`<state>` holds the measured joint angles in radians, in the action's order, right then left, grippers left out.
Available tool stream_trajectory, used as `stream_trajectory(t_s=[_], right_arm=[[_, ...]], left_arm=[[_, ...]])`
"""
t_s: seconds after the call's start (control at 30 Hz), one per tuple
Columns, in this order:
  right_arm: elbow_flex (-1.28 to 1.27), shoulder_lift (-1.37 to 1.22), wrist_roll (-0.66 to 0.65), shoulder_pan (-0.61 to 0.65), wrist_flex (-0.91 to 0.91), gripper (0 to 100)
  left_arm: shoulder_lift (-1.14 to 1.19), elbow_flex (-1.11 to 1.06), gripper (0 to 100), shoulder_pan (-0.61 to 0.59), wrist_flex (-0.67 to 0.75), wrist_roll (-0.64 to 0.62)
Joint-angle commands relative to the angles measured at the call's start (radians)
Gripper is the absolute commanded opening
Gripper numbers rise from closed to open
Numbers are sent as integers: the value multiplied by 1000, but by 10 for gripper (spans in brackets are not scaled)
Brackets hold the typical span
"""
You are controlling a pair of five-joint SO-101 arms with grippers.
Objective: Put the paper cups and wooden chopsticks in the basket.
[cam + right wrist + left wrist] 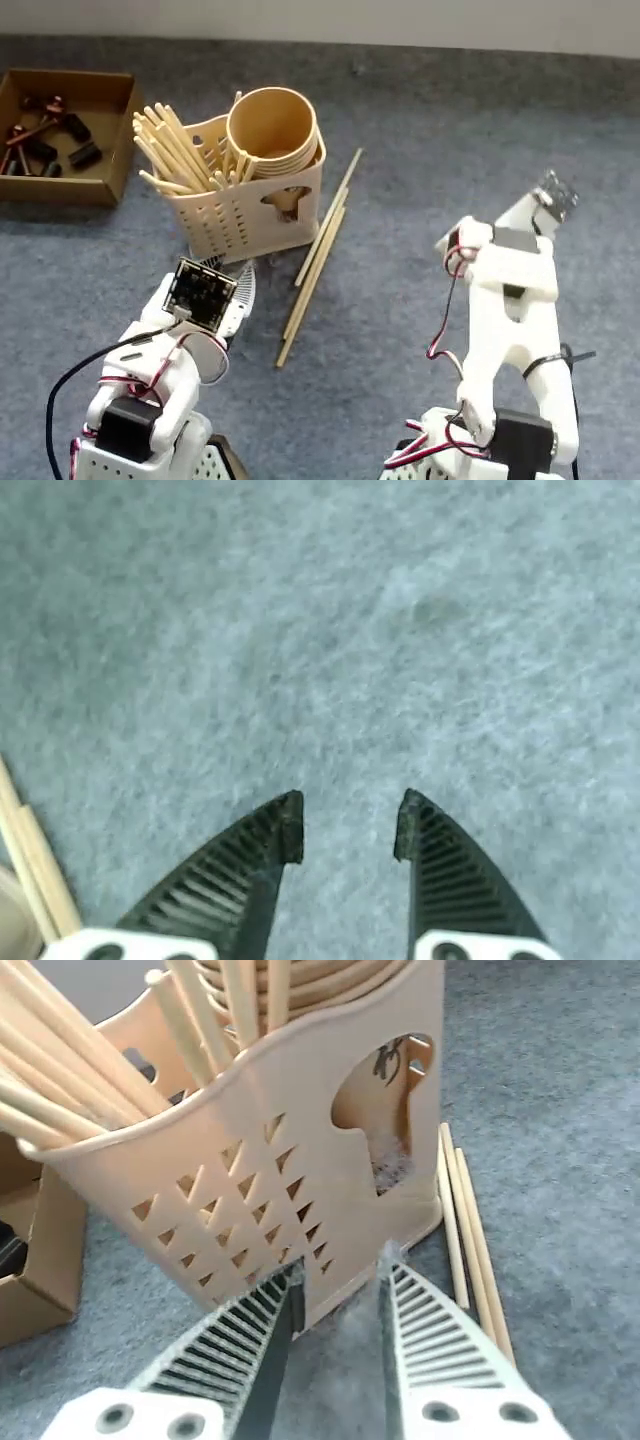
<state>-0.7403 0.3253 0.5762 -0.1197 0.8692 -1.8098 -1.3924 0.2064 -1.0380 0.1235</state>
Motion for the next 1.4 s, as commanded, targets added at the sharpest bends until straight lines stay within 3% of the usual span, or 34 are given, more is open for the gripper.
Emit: stream_trajectory(t_s=[0.0, 0.13, 0.47, 0.93, 1.37], right_arm=[[-119, 39, -3, -18, -243, 152], [-202, 41, -3, -24, -361, 152], [-219, 42, 133, -220, -513, 152], [-219, 42, 126, -193, -513, 152], [-219, 42, 124, -180, -513, 152]], left_arm=[[94, 56, 133, 64, 3, 9], [282, 137, 133, 120, 3, 9], [771, 372, 137, 213, 14, 9], [1474, 708, 138, 237, 87, 8], [1910, 1009, 138, 245, 84, 9]])
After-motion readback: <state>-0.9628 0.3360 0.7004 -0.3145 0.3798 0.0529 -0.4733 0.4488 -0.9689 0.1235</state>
